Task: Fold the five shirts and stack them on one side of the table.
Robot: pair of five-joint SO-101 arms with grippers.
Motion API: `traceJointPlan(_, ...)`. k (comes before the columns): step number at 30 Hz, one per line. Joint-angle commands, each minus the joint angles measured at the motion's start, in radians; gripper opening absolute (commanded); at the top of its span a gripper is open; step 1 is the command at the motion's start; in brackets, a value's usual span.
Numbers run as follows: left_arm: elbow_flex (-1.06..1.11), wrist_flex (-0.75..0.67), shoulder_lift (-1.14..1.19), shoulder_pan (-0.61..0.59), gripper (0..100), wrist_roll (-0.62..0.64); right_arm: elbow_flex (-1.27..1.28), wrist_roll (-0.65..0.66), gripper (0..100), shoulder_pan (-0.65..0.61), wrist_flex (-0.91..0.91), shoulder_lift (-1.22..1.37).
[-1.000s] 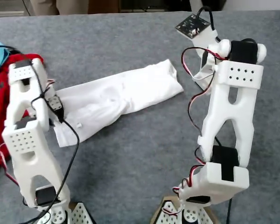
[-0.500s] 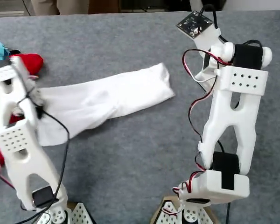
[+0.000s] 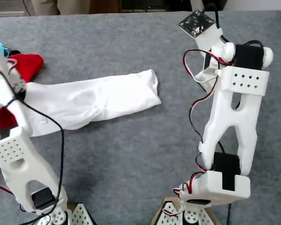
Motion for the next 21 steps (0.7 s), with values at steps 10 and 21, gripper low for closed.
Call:
traceJointPlan(10,0.052,0.011,-0.165,0.485,2,0.227,0.001,0.002,7.7,0.173,0.014,-0.059)
traceJointPlan(21,-0.21,-0.068,-0.027,0.756,2,0.482,0.125,0.091,7.7,0.343,-0.055,-0.059)
